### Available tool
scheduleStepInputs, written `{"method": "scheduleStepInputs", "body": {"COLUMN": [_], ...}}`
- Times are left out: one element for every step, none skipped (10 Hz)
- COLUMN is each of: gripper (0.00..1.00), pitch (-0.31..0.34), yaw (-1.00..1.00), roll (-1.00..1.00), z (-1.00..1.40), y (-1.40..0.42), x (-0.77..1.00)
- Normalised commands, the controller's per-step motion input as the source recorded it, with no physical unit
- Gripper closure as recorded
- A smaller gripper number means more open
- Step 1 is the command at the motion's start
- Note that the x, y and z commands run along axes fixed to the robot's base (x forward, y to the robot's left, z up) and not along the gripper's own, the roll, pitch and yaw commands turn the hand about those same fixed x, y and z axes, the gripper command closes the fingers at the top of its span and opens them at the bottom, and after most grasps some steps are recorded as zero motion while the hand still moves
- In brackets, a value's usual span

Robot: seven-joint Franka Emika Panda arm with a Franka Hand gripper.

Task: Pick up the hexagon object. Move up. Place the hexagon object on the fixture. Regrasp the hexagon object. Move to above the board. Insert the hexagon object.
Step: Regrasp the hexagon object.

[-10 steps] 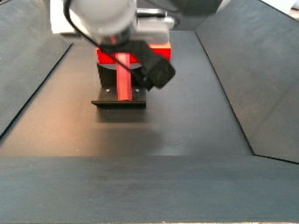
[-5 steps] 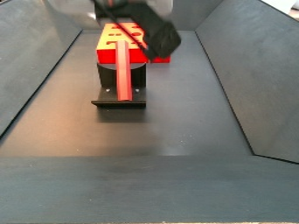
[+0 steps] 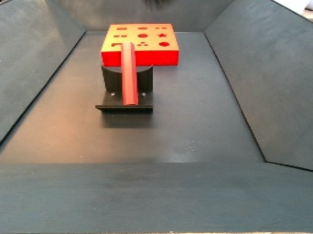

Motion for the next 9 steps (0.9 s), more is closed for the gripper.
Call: {"method": "scheduleStepInputs", "body": {"gripper": [0.0,0.0,0.0,0.0,0.0,0.0,0.0,0.0,0.0], "pitch": [0.063,0.062,0.062,0.059,0.057,0.053,0.049,0.047,0.043], "yaw": [0.01,0.01,0.01,0.01,0.01,0.01,0.01,0.01,0.01], "roll": [1.0,1.0,1.0,1.0,1.0,1.0,1.0,1.0,1.0], "z": [0.12,0.04,0.05,0.04,0.03,0.02,0.02,0.01,0.01], "y": [-0.16,-0.08,-0.05,-0.04,-0.04,-0.03,-0.02,-0.02,-0.02], "x": [-0.02,-0.01,-0.01,-0.02,-0.02,-0.02,-0.02,-0.01,0.0]}}
